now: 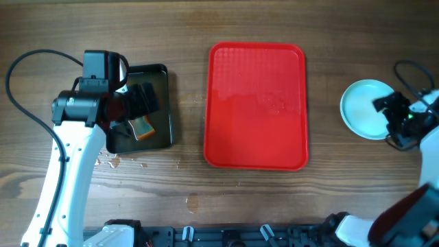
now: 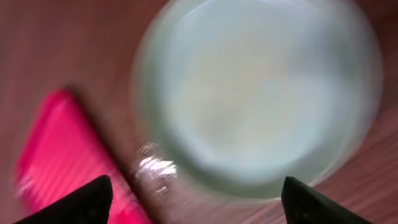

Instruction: Clean dirty plates on tray and stack at the side

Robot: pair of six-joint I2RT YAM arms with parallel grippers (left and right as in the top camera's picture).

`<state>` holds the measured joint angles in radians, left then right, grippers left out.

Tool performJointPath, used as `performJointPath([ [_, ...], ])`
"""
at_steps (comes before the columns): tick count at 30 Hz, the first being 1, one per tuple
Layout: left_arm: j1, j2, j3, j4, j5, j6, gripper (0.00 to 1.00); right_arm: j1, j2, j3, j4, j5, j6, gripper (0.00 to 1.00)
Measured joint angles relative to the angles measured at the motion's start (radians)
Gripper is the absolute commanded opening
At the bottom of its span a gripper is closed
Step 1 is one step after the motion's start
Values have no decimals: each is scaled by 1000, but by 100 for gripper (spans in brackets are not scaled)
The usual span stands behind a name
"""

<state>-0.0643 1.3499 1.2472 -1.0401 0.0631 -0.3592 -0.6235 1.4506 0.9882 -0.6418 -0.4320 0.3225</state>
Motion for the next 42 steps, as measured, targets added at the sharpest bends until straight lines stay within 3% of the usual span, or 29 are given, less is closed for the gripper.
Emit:
performJointPath([
  [7,0,0,0,0,0,0,100,391,-305,2,-162,-57,-102,100],
  [12,0,0,0,0,0,0,100,645,-287,2,-180,38,-117,100],
  [15,0,0,0,-1,17,0,100,719,-224,2,-180,73,-115,100],
  [21,0,0,0,-17,126,-1,100,731,-119,2,-180,101,-54,100],
  [26,0,0,0,-108,96,-77,99,731,-106,2,-185,98,-47,99],
  [30,0,0,-6,-143,-33,-195,84,731,-106,2,-198,93,-47,98],
  [35,0,31,-50,-103,-79,-241,89,731,-106,2,-198,92,-47,97],
  [37,0,41,-54,-104,-81,-237,89,731,-106,2,-198,92,-47,83],
  [42,0,9,-56,-128,-66,-165,100,731,-121,2,-211,91,-68,83],
])
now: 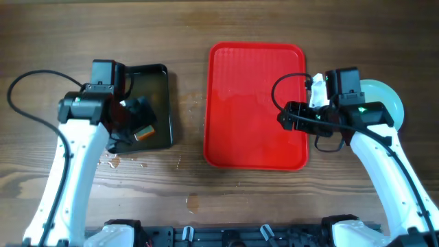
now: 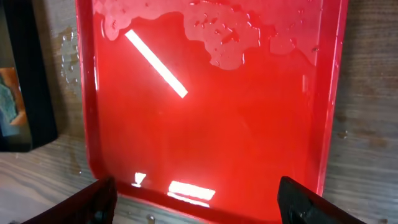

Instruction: Clean dirty plates on tray and stack at the side

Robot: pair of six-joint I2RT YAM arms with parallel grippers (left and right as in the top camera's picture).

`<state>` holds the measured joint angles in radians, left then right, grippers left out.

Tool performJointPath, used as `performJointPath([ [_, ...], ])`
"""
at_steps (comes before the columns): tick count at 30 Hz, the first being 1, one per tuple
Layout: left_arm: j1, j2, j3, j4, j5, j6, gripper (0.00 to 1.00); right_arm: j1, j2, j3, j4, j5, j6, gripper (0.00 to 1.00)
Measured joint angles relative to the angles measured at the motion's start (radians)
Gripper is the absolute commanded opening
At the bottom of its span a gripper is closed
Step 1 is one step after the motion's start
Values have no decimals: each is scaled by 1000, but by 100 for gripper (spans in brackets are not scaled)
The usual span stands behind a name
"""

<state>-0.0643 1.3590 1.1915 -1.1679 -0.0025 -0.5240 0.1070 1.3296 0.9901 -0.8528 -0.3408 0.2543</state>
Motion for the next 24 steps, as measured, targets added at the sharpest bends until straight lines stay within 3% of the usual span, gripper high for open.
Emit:
performJointPath([
  [3,0,-114,-3,-9,0,25,100,0,-106,4,-15,-2,-18,89],
  [4,0,-168,-3,-12,0,27,100,0,-166,10,-17,-3,-18,100],
  [8,0,-391,-1,-34,0,33,100,0,-492,60,2,-6,-32,100],
  [11,0,-475,-1,-37,1,33,100,0,-607,65,-1,-6,-32,100],
  [24,0,-532,-1,-36,4,33,100,1,-664,7,8,29,-55,100],
])
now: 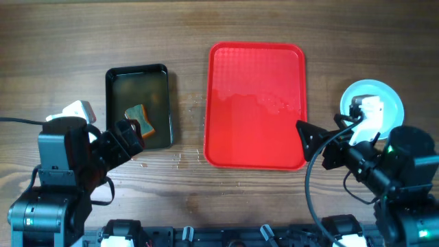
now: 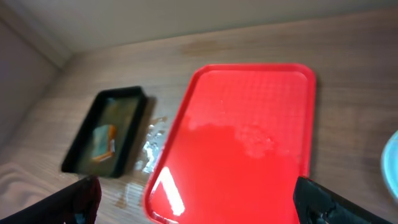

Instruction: Clean dirty plates on tray and stack at the side

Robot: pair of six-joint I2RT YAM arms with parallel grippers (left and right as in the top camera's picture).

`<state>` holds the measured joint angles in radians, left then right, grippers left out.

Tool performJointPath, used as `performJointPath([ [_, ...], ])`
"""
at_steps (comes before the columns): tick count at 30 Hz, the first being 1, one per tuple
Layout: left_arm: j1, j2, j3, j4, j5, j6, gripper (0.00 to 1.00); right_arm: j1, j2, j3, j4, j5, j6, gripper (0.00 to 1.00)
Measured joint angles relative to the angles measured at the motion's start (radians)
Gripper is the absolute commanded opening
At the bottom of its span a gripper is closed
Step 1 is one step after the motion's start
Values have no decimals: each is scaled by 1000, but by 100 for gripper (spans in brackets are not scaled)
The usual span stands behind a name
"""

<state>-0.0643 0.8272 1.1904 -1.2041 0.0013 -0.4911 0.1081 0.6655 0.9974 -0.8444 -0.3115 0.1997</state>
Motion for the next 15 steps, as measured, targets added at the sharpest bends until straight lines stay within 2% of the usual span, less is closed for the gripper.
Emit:
performJointPath([
  [3,0,0,0,0,0,0,100,0,-125,-151,217,71,-81,100],
  [7,0,0,0,0,0,0,100,-22,-349,-467,514,104,-188,100],
  [12,0,0,0,2,0,0,100,-100,-589,-720,563,114,-222,100],
  [15,0,0,0,2,0,0,100,-119,-645,-801,637,115,-232,100],
])
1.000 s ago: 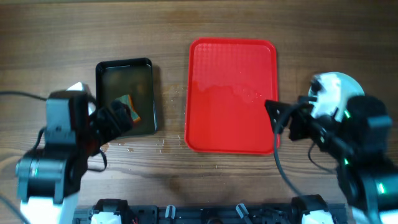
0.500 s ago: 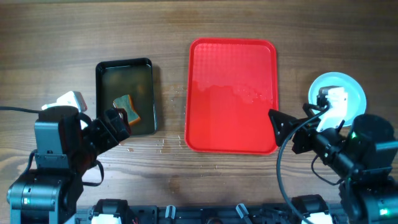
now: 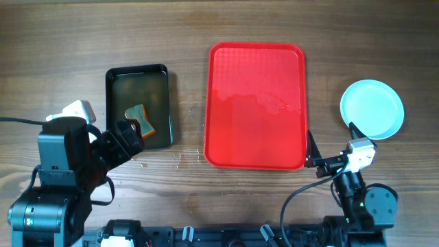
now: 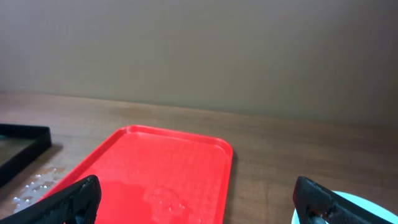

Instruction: Clean dirty plates on tray and stack at the side

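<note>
The red tray point(image 3: 257, 106) lies mid-table with only a wet patch on it; the right wrist view shows it as the tray point(image 4: 158, 171) ahead. A pale blue plate point(image 3: 372, 108) rests on the wood to its right, and its rim shows as the plate point(image 4: 367, 208) at the lower right. My right gripper point(image 3: 330, 146) sits low at the front edge, open and empty, seen as the gripper point(image 4: 196, 208) in its own view. My left gripper point(image 3: 128, 137) hovers by the front corner of the black tray; its jaws are unclear.
A black tray of water point(image 3: 137, 106) at the left holds an orange and green sponge point(image 3: 139, 118). Its corner shows as the black tray point(image 4: 22, 146) in the right wrist view. Water drops point(image 3: 175, 159) dot the wood between the trays.
My right arm has drawn further back and down to the front edge, so its camera now looks level across the table. The left arm, plate and sponge have not moved.
First my left gripper was down in the black tray at the sponge and my right gripper was by the blue plate. Then the right gripper hung over the red tray's right side. Later both arms were back at the front, with the sponge lying free.
</note>
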Robot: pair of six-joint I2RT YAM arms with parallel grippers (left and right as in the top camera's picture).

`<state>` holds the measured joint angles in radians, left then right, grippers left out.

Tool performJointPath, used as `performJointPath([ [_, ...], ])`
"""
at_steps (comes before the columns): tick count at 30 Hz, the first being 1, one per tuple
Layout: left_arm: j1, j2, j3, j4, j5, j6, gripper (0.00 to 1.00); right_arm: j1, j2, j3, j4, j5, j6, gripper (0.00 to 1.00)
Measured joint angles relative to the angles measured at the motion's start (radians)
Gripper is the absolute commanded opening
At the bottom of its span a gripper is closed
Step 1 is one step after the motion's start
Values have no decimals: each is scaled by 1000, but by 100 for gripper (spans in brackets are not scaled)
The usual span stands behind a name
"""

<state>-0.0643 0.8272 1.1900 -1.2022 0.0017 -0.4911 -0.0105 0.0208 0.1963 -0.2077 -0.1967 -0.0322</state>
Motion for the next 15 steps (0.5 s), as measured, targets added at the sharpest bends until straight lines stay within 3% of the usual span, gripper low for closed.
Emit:
performJointPath([
  [6,0,0,0,0,0,0,100,0,-3,-166,206,0,0,100],
  [15,0,0,0,1,0,0,100,0,-3,-190,218,0,0,100],
])
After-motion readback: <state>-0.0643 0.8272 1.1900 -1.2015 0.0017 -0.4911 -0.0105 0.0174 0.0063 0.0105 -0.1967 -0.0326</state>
